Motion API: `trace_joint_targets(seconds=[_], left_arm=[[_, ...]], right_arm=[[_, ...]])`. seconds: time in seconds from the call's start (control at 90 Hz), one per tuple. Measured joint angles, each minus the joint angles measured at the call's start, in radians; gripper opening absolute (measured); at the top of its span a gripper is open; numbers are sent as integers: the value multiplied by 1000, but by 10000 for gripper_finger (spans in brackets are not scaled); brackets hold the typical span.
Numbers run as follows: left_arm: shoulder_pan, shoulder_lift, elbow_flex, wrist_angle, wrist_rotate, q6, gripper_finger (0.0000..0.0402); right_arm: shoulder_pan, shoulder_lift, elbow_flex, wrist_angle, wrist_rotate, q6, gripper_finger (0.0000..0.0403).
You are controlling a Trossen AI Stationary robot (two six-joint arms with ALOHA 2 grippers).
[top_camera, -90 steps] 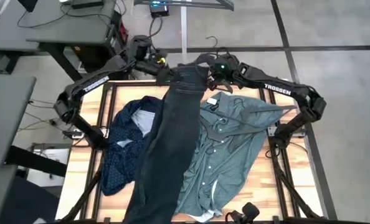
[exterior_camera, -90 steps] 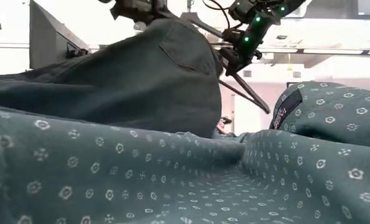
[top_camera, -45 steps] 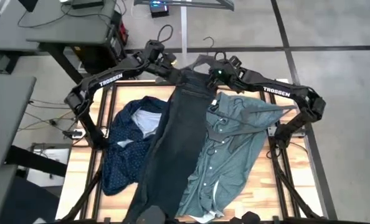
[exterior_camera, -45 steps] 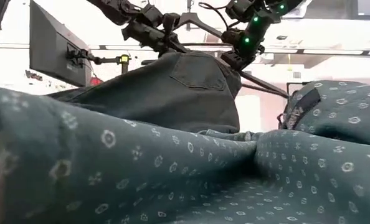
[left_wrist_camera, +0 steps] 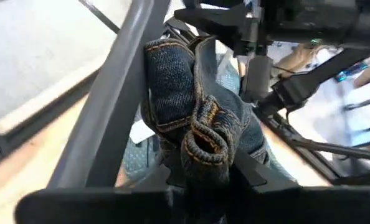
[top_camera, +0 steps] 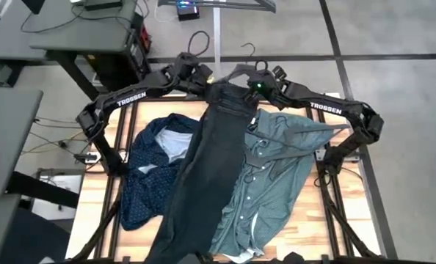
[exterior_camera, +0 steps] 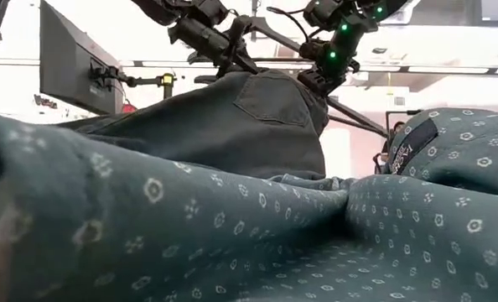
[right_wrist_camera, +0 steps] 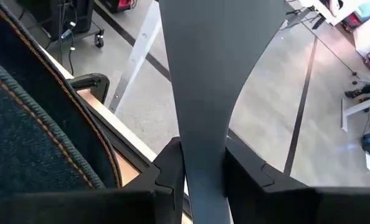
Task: Hang clothes
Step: Hang the black pants on the rack
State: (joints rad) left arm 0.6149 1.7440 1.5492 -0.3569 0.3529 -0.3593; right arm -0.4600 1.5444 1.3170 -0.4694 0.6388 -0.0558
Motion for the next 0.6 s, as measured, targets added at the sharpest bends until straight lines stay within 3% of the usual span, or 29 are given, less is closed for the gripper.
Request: trace_joint_targets(seconds=[0.244,0.367,0.6], left_arm=[[4,5,0,-49,-23,220,44],[8,0,-4,-66,48,323,32],[10,-3,-4,-142,111,282,58]], right_arm=[[4,0,0,-76,-49,79,66],[-14,-1,2,-138,-87,104,66],[-55,10,8,-218,-287,151,66]])
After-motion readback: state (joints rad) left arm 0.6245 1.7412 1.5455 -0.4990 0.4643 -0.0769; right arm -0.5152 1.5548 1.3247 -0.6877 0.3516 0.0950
